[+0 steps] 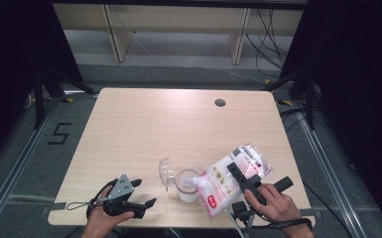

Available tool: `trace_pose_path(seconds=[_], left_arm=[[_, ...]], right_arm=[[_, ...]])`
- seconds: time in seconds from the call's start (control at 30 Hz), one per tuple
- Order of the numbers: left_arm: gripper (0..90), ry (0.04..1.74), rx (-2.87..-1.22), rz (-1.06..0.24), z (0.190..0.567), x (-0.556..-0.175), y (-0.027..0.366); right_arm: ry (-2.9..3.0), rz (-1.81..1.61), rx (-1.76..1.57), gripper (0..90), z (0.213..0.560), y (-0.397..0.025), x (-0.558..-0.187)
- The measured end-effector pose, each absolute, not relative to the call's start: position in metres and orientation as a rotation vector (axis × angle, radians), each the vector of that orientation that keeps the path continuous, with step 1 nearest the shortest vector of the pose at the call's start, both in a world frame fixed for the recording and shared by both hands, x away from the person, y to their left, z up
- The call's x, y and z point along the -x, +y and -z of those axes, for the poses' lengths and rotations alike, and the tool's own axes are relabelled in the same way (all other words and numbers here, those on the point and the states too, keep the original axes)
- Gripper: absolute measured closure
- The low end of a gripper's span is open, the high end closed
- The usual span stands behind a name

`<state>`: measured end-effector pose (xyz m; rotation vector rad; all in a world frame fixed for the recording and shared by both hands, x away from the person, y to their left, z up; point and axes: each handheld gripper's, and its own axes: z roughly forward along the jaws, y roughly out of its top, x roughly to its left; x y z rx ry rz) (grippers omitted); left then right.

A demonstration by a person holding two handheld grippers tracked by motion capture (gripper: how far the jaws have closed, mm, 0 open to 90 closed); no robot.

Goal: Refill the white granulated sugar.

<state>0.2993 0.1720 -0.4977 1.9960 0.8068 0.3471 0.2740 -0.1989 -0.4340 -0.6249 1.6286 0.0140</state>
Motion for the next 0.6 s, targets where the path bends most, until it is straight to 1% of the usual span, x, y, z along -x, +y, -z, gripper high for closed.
trace_pose_path(seconds=[0.6], left_arm=[[19.2, 0.806, -1.995, -0.349, 0.4976, -0.2990, 0.1722]], right_arm=[[1.631, -0.025, 0.618, 64.8, 0.4335, -0.1994, -0.2743]])
